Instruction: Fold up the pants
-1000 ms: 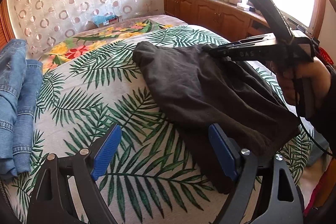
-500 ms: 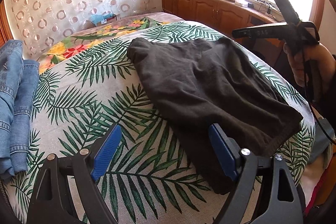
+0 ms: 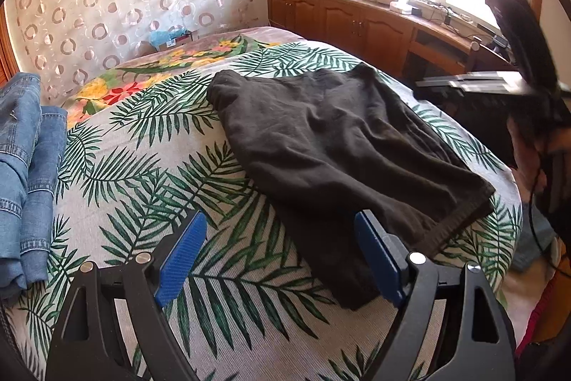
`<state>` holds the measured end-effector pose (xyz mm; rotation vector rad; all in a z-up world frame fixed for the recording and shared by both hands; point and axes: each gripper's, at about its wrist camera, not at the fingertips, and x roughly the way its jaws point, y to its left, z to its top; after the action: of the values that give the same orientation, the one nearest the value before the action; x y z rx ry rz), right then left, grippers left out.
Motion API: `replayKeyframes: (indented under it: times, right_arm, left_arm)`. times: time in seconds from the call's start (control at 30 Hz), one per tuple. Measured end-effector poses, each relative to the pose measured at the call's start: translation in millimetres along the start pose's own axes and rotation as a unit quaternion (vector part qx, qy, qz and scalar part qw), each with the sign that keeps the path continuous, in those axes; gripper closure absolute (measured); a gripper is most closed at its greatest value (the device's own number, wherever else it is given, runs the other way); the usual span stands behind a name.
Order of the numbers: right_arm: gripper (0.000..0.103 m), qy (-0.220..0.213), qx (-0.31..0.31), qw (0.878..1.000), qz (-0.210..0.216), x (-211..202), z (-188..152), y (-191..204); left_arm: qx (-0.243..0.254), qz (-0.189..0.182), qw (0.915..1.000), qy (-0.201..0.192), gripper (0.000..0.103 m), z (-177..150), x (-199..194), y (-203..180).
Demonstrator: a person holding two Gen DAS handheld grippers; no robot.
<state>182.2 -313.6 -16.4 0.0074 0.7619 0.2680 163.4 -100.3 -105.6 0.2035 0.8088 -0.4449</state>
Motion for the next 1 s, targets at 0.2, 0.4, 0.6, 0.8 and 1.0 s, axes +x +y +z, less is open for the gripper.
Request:
replayKeyframes:
  times: [0.2, 0.4, 0.6, 0.8, 1.0]
  right_arm:
    - [0.076, 0.002, 0.002, 1.000, 0.009, -31.9, -41.7, 5.0]
    - [0.076, 0.014, -0.019, 1.000, 0.007, -43.3, -67.7, 22.4]
    - [0.076, 0.027, -0.009, 1.000, -0.002, -45.5, -70.3, 23.9]
    - [0.076, 0.042, 0.005, 0.999, 0.001, -47.2, -74.3, 24.8]
    - [0.080, 0.040, -0.002, 0.999, 0.005, -48.5, -75.3, 25.5]
  left_arm:
    - [0.005, -0.007, 1.0000, 0.003, 0.018, -9.2, -5.3, -5.7]
    - [0.011, -0.004, 0.9999, 0.011, 0.018, -13.3, -3.7, -9.6]
    - [0.012, -0.003, 0.9998, 0.019, 0.018, -17.3, -0.4, -9.9]
    - [0.011, -0.002, 0.9995, 0.029, 0.018, -20.7, 6.9, -10.8]
    - [0.005, -0.006, 0.9995, 0.029, 0.018, -22.7, 8.2, -8.4]
